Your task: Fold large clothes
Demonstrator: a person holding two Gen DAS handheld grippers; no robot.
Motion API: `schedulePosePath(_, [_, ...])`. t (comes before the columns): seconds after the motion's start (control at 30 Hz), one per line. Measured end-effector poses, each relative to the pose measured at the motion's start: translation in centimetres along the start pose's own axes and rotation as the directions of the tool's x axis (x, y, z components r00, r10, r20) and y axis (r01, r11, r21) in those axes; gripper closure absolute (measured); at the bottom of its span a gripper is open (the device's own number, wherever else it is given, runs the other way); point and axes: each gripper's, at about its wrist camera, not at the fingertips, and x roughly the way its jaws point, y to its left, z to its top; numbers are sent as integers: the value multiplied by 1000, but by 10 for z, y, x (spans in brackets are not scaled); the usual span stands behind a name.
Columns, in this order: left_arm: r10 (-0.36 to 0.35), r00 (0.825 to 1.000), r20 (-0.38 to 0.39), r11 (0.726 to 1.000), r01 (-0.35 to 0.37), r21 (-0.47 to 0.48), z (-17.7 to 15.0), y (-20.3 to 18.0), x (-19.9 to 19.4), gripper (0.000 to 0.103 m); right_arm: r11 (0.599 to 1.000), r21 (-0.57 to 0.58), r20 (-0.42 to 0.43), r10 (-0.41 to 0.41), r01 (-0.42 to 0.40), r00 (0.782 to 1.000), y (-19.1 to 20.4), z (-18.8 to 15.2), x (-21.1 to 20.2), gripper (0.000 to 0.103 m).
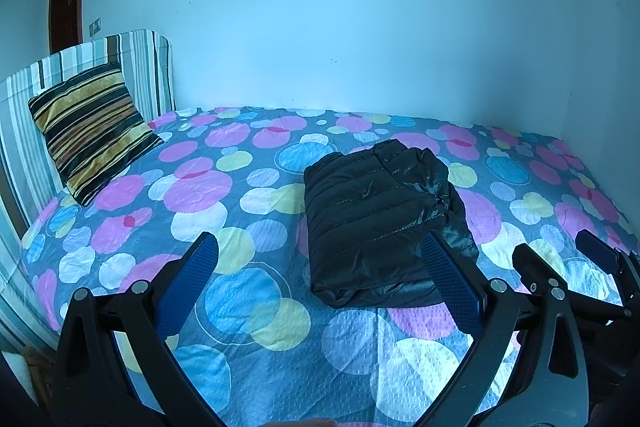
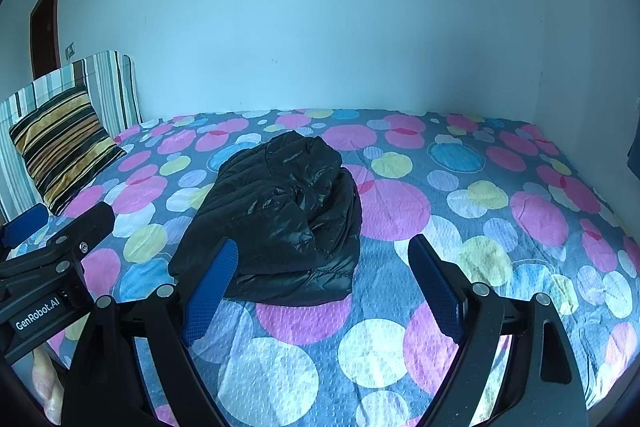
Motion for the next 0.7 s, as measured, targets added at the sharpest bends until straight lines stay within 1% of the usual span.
schedulePosePath(0.17, [1,1000,0,1000,-1,4,0,0,2,2,1000,-2,-1,0,0,1000,0,-1,2,17])
schedulePosePath(0.33, [-16,1000,-8,1000,16,1,0,0,6,2,1000,0,-3,-1,1,1000,1,-1,3,17])
schedulePosePath(0.43, [2,1000,-1,1000,-2,3,-1,-1,8,2,1000,-3,-8,2,-2,1000,-1,-5,8,17])
schedulePosePath(0.5, [-1,1000,-2,1000,1,11,-1,-1,9,2,1000,-4,-10,2,-2,1000,-1,-7,10,17])
schedulePosePath(0.57, [-7,1000,-1,1000,7,13,0,-1,13,2,1000,-5,-13,7,-7,1000,-1,-7,11,17])
schedulePosePath(0.63, [2,1000,7,1000,-2,3,-1,1,17,2,1000,-8,-16,4,-4,1000,-2,-8,14,17])
schedulePosePath(0.7, [-2,1000,-9,1000,2,10,-1,2,25,2,1000,-7,-20,5,-5,1000,-4,-7,18,17])
